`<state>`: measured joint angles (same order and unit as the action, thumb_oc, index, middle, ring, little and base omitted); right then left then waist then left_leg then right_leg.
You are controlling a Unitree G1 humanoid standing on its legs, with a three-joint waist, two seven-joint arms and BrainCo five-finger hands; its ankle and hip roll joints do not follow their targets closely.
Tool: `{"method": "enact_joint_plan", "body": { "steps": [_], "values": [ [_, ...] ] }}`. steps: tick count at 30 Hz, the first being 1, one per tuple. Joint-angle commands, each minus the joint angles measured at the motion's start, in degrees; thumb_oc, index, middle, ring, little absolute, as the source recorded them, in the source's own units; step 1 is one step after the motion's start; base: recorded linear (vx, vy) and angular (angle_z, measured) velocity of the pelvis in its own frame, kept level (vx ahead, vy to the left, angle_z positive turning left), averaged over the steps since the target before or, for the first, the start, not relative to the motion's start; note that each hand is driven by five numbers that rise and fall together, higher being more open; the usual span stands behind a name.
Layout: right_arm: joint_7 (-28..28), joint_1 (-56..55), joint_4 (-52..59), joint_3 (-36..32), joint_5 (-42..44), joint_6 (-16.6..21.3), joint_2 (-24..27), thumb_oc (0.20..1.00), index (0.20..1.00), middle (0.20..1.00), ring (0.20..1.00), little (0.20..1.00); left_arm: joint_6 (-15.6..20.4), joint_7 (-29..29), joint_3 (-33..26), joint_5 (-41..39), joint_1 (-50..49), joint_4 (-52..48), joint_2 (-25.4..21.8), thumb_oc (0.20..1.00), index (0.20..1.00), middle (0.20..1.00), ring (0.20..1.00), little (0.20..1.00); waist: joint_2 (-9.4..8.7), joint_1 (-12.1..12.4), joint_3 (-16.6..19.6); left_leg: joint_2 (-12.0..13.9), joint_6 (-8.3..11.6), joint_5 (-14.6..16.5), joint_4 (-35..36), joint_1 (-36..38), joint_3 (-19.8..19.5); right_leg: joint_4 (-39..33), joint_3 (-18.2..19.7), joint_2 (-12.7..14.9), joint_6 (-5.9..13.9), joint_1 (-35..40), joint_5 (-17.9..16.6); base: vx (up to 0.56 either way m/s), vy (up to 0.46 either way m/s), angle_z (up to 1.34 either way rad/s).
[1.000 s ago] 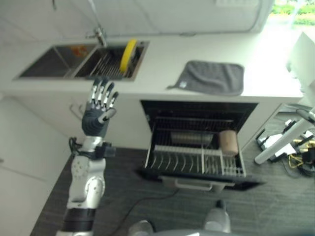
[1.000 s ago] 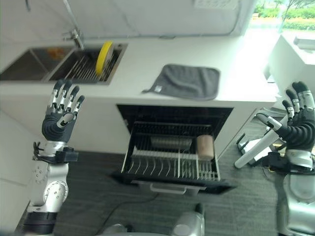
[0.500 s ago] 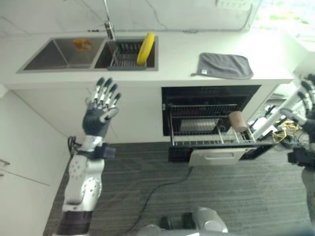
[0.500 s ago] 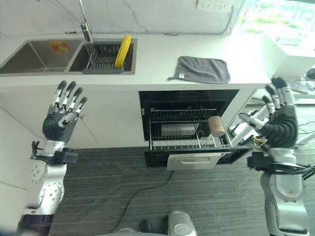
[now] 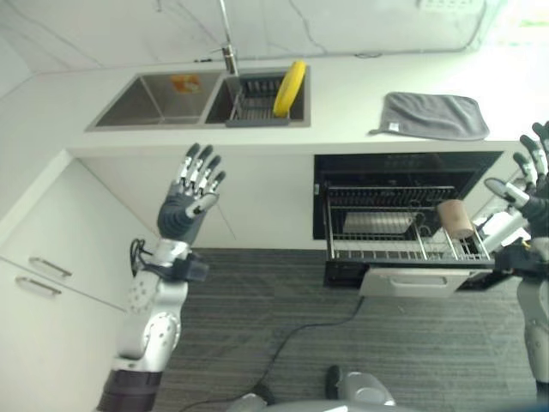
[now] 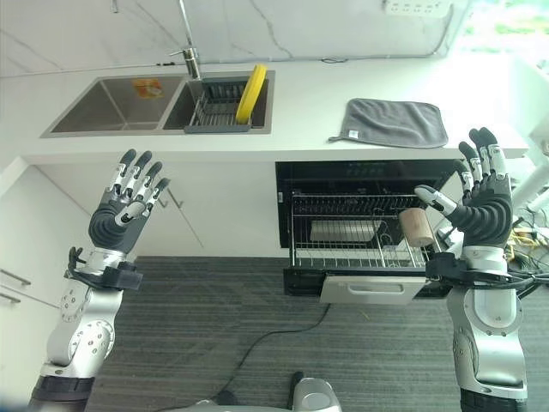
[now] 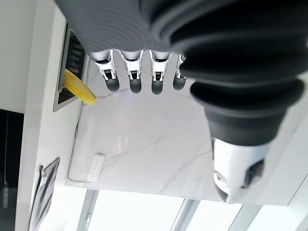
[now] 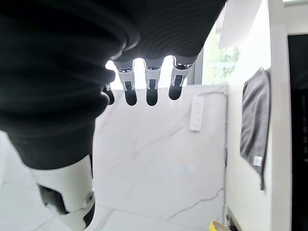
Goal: Place the dishes in the dishwasher.
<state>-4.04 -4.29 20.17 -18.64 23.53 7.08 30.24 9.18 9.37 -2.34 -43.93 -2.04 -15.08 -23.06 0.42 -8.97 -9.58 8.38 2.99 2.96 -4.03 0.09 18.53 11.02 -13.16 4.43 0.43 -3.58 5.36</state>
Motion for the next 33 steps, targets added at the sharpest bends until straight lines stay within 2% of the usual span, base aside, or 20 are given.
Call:
{"method": "enact_joint_plan", "body": {
  "steps": [1, 4, 5, 6, 7, 10, 13, 15, 16, 17, 18, 21, 23, 25, 26, 27, 29, 31, 32, 33],
  "values": [
    [1.79, 2.32, 0.91, -1.9, 1.97, 3.3, 3.05, 1.0, 1.0, 1.0, 1.0, 1.0, 5.02, 1.09, -2.44, -2.49, -0.45, -3.37, -1.89, 1.0, 1.0, 1.0, 1.0, 1.0, 0.56, 1.76, 0.68, 0.04, 1.49, -8.77, 6.68, 1.26, 0.77, 0.44, -0.49, -1.63, 3.41, 5.08, 0.68, 0.21, 0.343, -0.55],
    [2.37, 2.43, 0.8, -1.85, 2.0, 3.08, 3.99, 1.0, 1.0, 1.0, 1.0, 1.0, 5.72, 1.71, -2.48, -1.01, -1.31, -3.45, -1.94, 1.0, 1.0, 1.0, 1.0, 1.0, 0.29, 2.35, 0.99, -0.09, 0.67, -7.4, 5.25, 0.7, 2.65, -1.8, -1.26, 0.38, 3.89, 6.6, 0.51, 0.19, 0.387, -0.31],
    [2.38, 2.21, 0.88, -1.98, 2.12, 3.2, 4.04, 1.0, 1.0, 1.0, 1.0, 1.0, 5.56, 1.76, -2.7, -1.03, -1.51, -3.62, -2.09, 1.0, 1.0, 1.0, 1.0, 1.0, 0.07, 2.53, 1.13, -0.6, 0.43, -6.68, 4.67, 0.75, 2.2, -2.2, -1.28, 1.25, 4.59, 6.53, -0.26, 0.22, 0.548, -0.33],
    [1.54, 2.39, 0.91, -2.13, 2.05, 3.65, 4.1, 1.0, 1.0, 1.0, 1.0, 1.0, 4.77, 2.21, -3.24, -1.63, -0.9, -3.6, -2.22, 1.0, 1.0, 1.0, 1.0, 1.0, -0.69, 2.74, 1.32, -2.23, -0.19, -4.99, 3.87, 1.43, 1.18, -2.1, -0.88, 3.5, 6.73, 5.68, -2.74, 0.21, 0.55, -0.2],
    [1.22, 2.67, 0.81, -2.15, 2.2, 3.84, 3.76, 1.0, 1.0, 1.0, 1.0, 1.0, 4.61, 2.55, -3.19, -0.88, -0.42, -3.42, -2.06, 1.0, 1.0, 1.0, 1.0, 1.0, -0.88, 2.73, 1.33, -2.74, -0.47, -4.42, 3.71, 1.72, 1.14, -1.34, -0.71, 4.31, 7.4, 4.99, -3.74, 0.24, 0.635, -0.08],
    [0.58, 1.53, 0.88, -1.91, 1.32, 4.31, 1.62, 1.0, 1.0, 1.0, 1.0, 1.0, 3.67, 3.09, -2.75, 0.76, 0.78, -2.81, -2.15, 1.0, 1.0, 1.0, 1.0, 1.0, -1.44, 2.94, 1.36, -4.8, -1.86, -2.55, 2.55, 1.63, -0.36, 5.23, 1.33, 5.96, 7.98, 2.89, -5.95, 0.18, 0.421, -0.01],
    [0.92, 0.03, 1.12, -1.03, -0.26, 4.12, 0.57, 1.0, 1.0, 1.0, 1.0, 1.0, 3.33, 4.45, -2.99, -0.16, 0.92, -2.44, -2.03, 1.0, 1.0, 1.0, 1.0, 1.0, -1.02, 3.66, 1.42, -5.51, -2.91, -2.12, 3.34, 2.14, -0.97, 14.76, 1.44, 7.04, 7.84, 0.37, -8.59, 0.16, 0.325, 0.02],
    [1.03, 0.2, 0.97, -0.26, -0.24, 3.56, 0.75, 1.0, 1.0, 1.0, 1.0, 1.0, 2.9, 3.94, -2.88, 0.06, 1.08, -2.47, -1.82, 1.0, 1.0, 1.0, 1.0, 1.0, -0.93, 4.16, 1.54, -5.87, -3.07, -2.0, 4.26, 2.98, -0.81, 16.73, -0.08, 7.39, 7.74, -0.49, -8.98, 0.16, 0.195, -0.16],
    [1.01, 0.61, 0.6, 0.07, -0.15, 3.16, 0.92, 1.0, 1.0, 1.0, 1.0, 1.0, 2.54, 3.38, -2.66, 0.19, 1.19, -2.55, -1.71, 1.0, 1.0, 1.0, 1.0, 1.0, -1.08, 4.26, 1.6, -6.05, -3.06, -1.96, 4.8, 3.57, -0.59, 16.1, -0.85, 6.91, 7.71, -0.65, -8.62, 0.22, 0.12, -0.19],
    [0.96, 1.26, 0.04, 0.12, 0.2, 2.64, 1.49, 1.0, 1.0, 1.0, 1.0, 1.0, 1.8, 2.56, -1.96, -0.17, 2.08, -2.58, -1.79, 1.0, 1.0, 1.0, 1.0, 1.0, -1.54, 3.84, 1.51, -6.69, -3.09, -1.88, 5.56, 4.6, -0.58, 12.67, -1.66, 4.62, 7.32, -0.87, -7.28, 0.23, 0.065, -0.27],
    [0.92, 1.31, -0.02, -0.1, 0.41, 2.56, 1.75, 1.0, 1.0, 1.0, 1.0, 1.0, 1.48, 2.49, -1.72, -0.19, 2.42, -2.62, -1.72, 1.0, 1.0, 1.0, 1.0, 1.0, -1.83, 3.46, 1.36, -7.06, -3.03, -1.75, 5.75, 5.1, -0.88, 10.54, -1.77, 3.48, 7.2, -0.93, -7.02, 0.26, -0.015, -0.25],
    [1.22, 0.2, -0.06, -1.73, 1.86, 2.8, 2.71, 1.0, 1.0, 1.0, 1.0, 1.0, 0.42, 2.77, -1.06, -0.71, 2.51, -2.96, -1.4, 1.0, 1.0, 1.0, 1.0, 1.0, -2.82, 1.68, 1.2, -8.51, -2.81, -1.14, 6.12, 6.44, -2.66, 2.17, -0.45, -0.42, 6.66, -1.82, -7.1, 0.2, -0.114, -0.01],
    [1.1, -0.22, 0.0, -2.15, 2.11, 2.91, 2.92, 1.0, 1.0, 1.0, 1.0, 1.0, 0.26, 3.39, -0.45, -0.81, 2.52, -2.72, -1.16, 1.0, 1.0, 1.0, 1.0, 1.0, -2.97, 0.51, 1.23, -9.41, -2.71, -0.4, 6.66, 7.65, -4.26, -1.09, 1.42, -1.93, 6.62, -3.55, -9.47, 0.21, -0.205, 0.5],
    [1.04, -0.13, -0.41, -2.07, 2.57, 3.46, 2.64, 1.0, 1.0, 1.0, 1.0, 1.0, 0.36, 3.92, 0.19, -0.74, 2.89, -2.33, -1.21, 1.0, 1.0, 1.0, 1.0, 1.0, -2.49, 0.3, 1.52, -9.37, -2.74, -0.19, 6.23, 7.52, -4.83, -2.23, 1.83, -3.06, 5.5, -3.02, -7.77, 0.17, -0.286, 0.45],
    [0.72, 0.01, -0.59, -1.86, 2.22, 3.39, 2.46, 1.0, 1.0, 1.0, 1.0, 1.0, 0.09, 3.92, 0.55, -0.64, 3.26, -2.19, -0.96, 1.0, 1.0, 1.0, 1.0, 1.0, -2.5, 0.24, 1.73, -9.56, -2.58, -0.26, 5.78, 7.29, -5.4, -3.17, 2.79, -3.19, 5.46, -2.33, -8.31, 0.18, -0.343, 0.4],
    [0.03, 0.65, -0.73, -1.23, 1.78, 2.7, 2.56, 1.0, 1.0, 1.0, 1.0, 1.0, -0.44, 3.81, 0.63, -1.46, 3.19, -2.25, -0.86, 1.0, 1.0, 1.0, 1.0, 1.0, -2.15, 0.19, 2.21, -8.8, -1.77, -0.12, 3.95, 7.13, -5.39, -4.55, 3.3, -3.71, 4.73, -0.79, -7.4, 0.16, -0.293, 0.18],
    [-0.04, 2.27, -1.3, -0.87, 1.35, 1.75, 3.39, 1.0, 1.0, 1.0, 1.0, 1.0, -0.8, 3.07, 1.1, -2.04, 3.77, -2.49, -0.91, 1.0, 1.0, 1.0, 1.0, 1.0, -1.78, 0.29, 2.53, -6.66, 0.27, -3.39, -1.67, 5.26, -4.29, -6.35, 3.29, -4.24, 3.13, 1.69, -6.14, 0.11, -0.223, -0.08],
    [-0.1, 3.51, -2.08, -0.8, 1.03, 1.67, 4.19, 1.0, 1.0, 1.0, 1.0, 1.0, -1.03, 2.75, 1.52, -2.34, 4.19, -2.73, -0.58, 1.0, 1.0, 1.0, 1.0, 1.0, -2.43, -0.05, 2.04, -3.2, 3.12, -6.59, -13.84, 1.1, -2.41, -7.4, 3.58, -3.41, 1.46, 3.4, -5.93, 0.09, -0.186, -0.07],
    [0.79, 3.6, -2.3, -1.17, 1.09, 1.83, 4.02, 1.0, 1.0, 1.0, 1.0, 1.0, -1.32, 3.1, 1.07, -2.3, 3.95, -2.95, -0.2, 1.0, 1.0, 1.0, 1.0, 1.0, -2.83, -0.21, 1.69, -0.63, 3.42, -6.3, -17.73, -1.37, -0.63, -7.59, 2.93, -2.79, 1.14, 4.22, -5.78, 0.09, -0.104, -0.04],
    [1.34, 3.49, -2.25, -1.31, 1.19, 1.86, 3.89, 1.0, 1.0, 1.0, 1.0, 1.0, -1.28, 3.26, 0.76, -2.67, 3.69, -3.09, -0.32, 1.0, 1.0, 1.0, 1.0, 1.0, -2.81, -0.41, 1.6, 0.24, 3.02, -5.52, -16.85, -1.78, 0.97, -8.01, 2.64, -2.55, 1.3, 4.59, -5.77, 0.14, 0.061, 0.05]
  ]
}}
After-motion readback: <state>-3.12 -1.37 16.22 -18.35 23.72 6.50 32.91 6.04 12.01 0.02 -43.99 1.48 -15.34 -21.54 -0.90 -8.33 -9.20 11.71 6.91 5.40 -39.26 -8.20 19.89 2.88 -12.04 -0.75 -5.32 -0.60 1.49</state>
